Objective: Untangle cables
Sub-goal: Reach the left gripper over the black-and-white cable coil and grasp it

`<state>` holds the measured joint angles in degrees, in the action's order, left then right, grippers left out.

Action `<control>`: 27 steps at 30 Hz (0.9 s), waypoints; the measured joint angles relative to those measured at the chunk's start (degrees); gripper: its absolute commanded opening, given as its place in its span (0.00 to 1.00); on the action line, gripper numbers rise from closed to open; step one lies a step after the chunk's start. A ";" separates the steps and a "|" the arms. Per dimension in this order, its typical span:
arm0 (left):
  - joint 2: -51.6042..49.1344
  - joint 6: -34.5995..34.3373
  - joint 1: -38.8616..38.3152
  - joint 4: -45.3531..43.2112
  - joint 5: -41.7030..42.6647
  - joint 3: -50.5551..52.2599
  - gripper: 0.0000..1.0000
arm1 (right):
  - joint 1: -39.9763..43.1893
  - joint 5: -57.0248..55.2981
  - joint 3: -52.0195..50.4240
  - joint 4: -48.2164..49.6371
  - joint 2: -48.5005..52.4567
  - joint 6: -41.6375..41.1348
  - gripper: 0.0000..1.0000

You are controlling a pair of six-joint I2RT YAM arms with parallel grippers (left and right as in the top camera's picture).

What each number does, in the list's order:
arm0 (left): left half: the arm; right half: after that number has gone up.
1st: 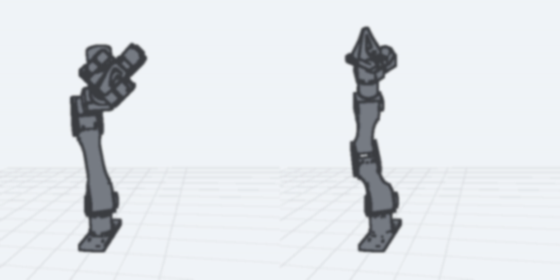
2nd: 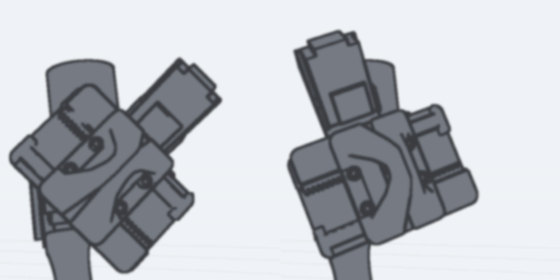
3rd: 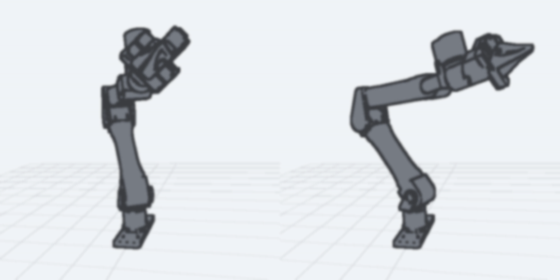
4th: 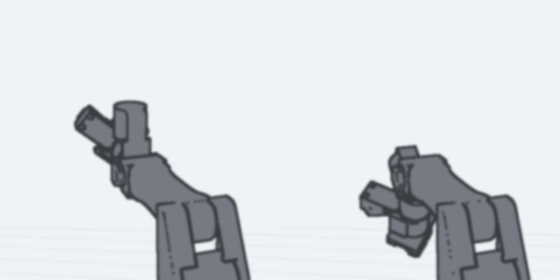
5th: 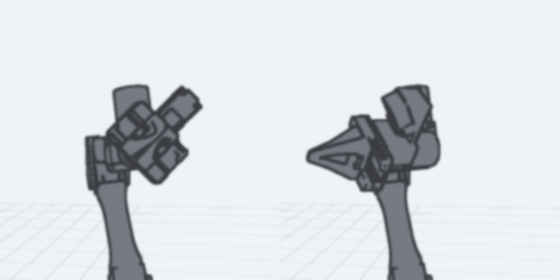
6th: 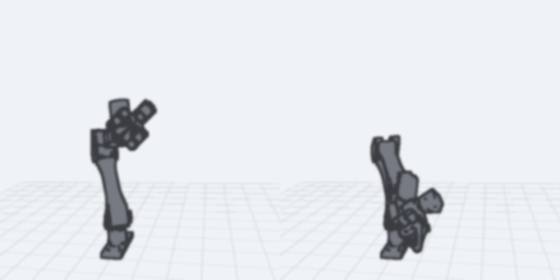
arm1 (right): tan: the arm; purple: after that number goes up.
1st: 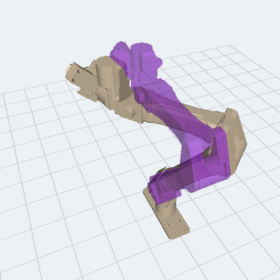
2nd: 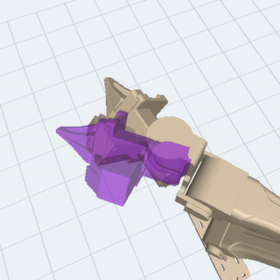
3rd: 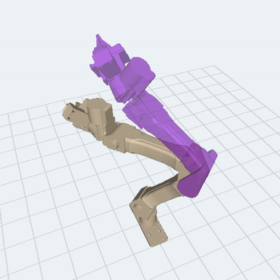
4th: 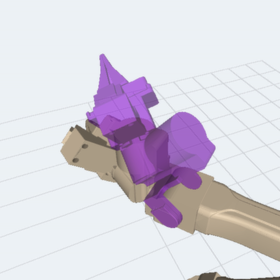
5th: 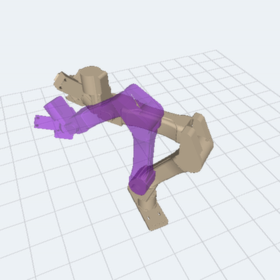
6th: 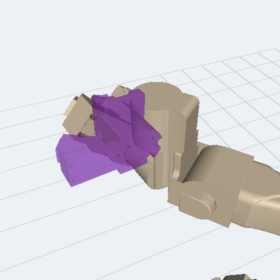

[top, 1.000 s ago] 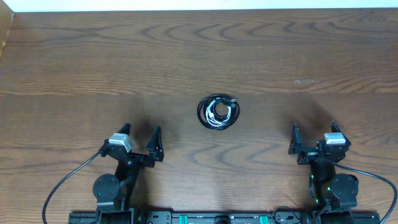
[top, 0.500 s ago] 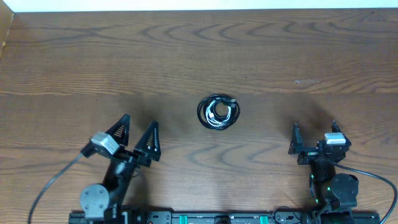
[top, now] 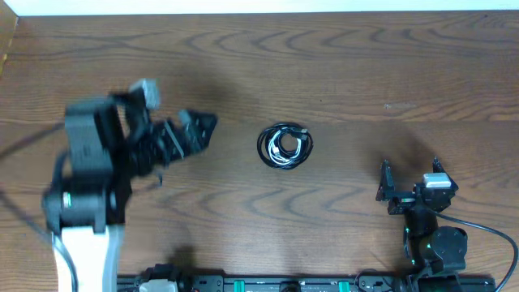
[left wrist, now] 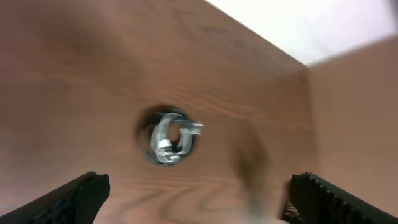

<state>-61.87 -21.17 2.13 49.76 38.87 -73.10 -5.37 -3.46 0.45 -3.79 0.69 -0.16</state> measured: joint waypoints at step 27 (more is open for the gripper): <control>-32.09 -4.72 -21.44 -0.28 -7.76 -2.38 0.98 | 0.00 0.00 0.00 -0.02 0.00 0.00 0.99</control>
<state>-93.95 -25.89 -19.31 49.47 31.11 -75.48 -5.37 -3.46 0.45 -3.81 0.69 -0.16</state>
